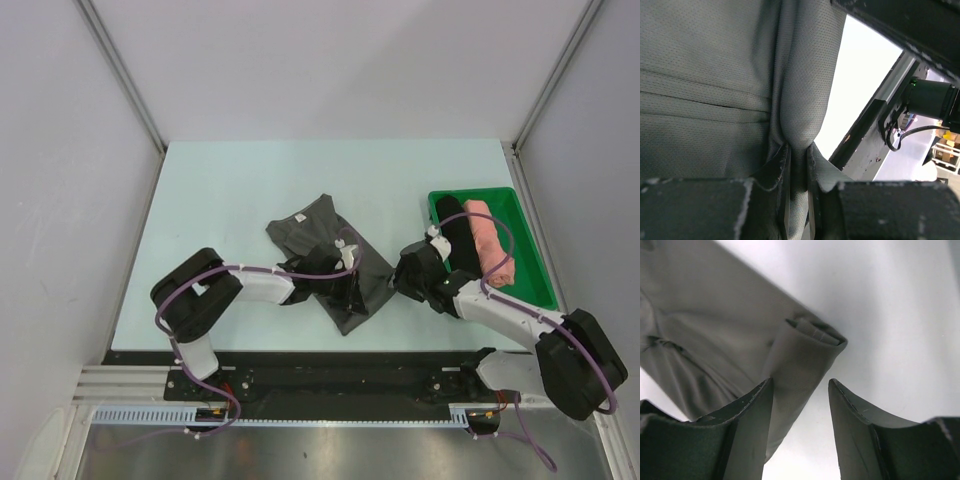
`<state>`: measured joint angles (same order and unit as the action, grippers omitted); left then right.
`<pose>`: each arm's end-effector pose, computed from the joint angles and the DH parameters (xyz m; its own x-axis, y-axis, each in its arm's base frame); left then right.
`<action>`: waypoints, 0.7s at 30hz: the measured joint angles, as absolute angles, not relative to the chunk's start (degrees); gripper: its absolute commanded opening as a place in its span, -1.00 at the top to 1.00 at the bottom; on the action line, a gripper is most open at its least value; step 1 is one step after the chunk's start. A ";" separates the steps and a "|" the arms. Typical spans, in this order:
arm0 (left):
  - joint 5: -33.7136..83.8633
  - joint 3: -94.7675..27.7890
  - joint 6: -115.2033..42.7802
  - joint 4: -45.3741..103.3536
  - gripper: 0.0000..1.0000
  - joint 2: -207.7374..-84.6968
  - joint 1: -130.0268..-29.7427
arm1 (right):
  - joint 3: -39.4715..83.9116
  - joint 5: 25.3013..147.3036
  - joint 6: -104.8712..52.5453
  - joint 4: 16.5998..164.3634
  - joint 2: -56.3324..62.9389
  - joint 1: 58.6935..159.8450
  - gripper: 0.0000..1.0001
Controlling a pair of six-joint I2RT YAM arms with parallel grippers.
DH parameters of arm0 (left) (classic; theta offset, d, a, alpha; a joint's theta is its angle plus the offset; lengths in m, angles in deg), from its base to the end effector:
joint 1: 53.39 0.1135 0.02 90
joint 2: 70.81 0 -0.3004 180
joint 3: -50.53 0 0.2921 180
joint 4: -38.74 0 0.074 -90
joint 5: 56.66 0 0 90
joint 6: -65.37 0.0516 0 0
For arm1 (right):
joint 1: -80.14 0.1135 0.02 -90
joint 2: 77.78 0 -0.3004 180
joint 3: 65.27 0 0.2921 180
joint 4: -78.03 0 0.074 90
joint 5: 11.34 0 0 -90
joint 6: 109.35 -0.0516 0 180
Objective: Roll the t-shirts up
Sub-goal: Roll the T-shirt to the center of the board.
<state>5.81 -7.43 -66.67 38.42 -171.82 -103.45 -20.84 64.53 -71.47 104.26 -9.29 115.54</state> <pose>0.2243 -0.3050 0.1267 -0.9272 0.1823 -0.3273 0.3699 0.5841 -0.7225 0.2158 0.1379 0.1785 -0.7281 0.4216 -0.5405 0.2281 0.8926 0.3890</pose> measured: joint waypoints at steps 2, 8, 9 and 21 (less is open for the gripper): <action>5.63 -7.43 -66.67 38.42 0.72 -172.09 -103.45 | -20.84 64.57 -71.60 104.10 -8.15 114.80 -0.12; 5.06 -7.51 -66.65 38.44 0.71 -172.61 -103.34 | -20.84 64.60 -71.66 103.06 -6.93 113.42 -0.18; 4.98 -7.54 -66.65 38.46 0.71 -172.70 -103.32 | -20.84 64.57 -71.66 102.95 -6.95 113.44 -0.20; 4.61 -7.69 -66.61 38.35 0.71 -172.85 -103.19 | -20.81 64.05 -72.10 101.94 -7.23 115.28 -0.37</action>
<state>4.61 -7.69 -66.61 38.35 -172.85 -103.19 -20.81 64.05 -72.10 101.94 -7.23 115.28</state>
